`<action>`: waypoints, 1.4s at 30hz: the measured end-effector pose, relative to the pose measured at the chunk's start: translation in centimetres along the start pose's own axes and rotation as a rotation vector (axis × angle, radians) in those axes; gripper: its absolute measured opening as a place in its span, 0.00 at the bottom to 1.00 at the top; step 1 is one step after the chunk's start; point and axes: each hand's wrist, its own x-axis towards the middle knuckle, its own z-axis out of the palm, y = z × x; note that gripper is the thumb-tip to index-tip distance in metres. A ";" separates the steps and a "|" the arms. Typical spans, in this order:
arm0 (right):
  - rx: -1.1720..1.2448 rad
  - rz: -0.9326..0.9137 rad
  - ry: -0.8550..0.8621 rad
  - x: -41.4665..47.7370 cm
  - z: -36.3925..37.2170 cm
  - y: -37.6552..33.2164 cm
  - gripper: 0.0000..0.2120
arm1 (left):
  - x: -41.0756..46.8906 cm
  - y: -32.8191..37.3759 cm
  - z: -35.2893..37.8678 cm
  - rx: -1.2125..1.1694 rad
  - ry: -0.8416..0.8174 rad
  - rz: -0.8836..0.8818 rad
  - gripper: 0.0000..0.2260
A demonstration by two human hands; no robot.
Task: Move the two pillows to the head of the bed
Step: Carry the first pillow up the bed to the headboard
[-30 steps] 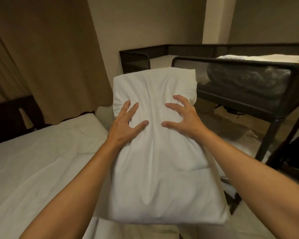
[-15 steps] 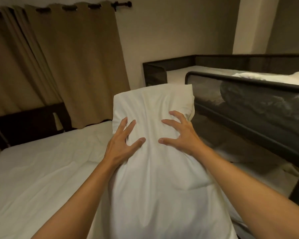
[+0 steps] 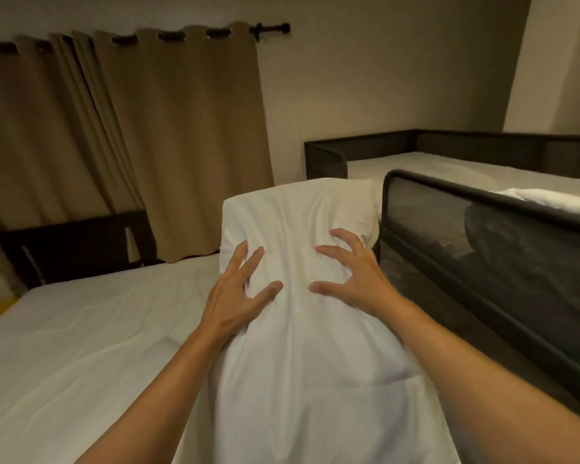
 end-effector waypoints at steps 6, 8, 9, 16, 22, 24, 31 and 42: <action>0.023 -0.071 -0.024 6.2 -0.9 4.4 0.35 | 5.2 -0.3 3.0 0.022 0.052 -0.040 0.34; 0.045 -0.092 -0.040 8.8 -1.0 6.0 0.35 | 7.4 -0.7 3.9 0.051 0.072 -0.063 0.34; 0.059 -0.103 -0.054 10.2 -0.9 6.9 0.35 | 8.5 -1.0 4.5 0.066 0.080 -0.075 0.34; 0.126 -0.165 -0.111 20.2 -0.1 12.3 0.36 | 16.1 -2.9 7.6 0.154 0.110 -0.159 0.35; 0.159 -0.188 -0.116 26.9 1.2 15.8 0.40 | 22.3 -5.1 9.2 0.198 0.090 -0.204 0.36; 0.177 -0.187 -0.109 29.3 2.2 17.1 0.41 | 24.7 -6.3 9.7 0.224 0.077 -0.218 0.37; 0.177 -0.198 -0.110 38.3 6.5 21.0 0.40 | 32.7 -12.6 11.7 0.242 0.069 -0.252 0.38; 0.165 -0.186 -0.076 52.4 10.3 25.8 0.35 | 46.6 -21.0 14.5 0.183 0.071 -0.224 0.37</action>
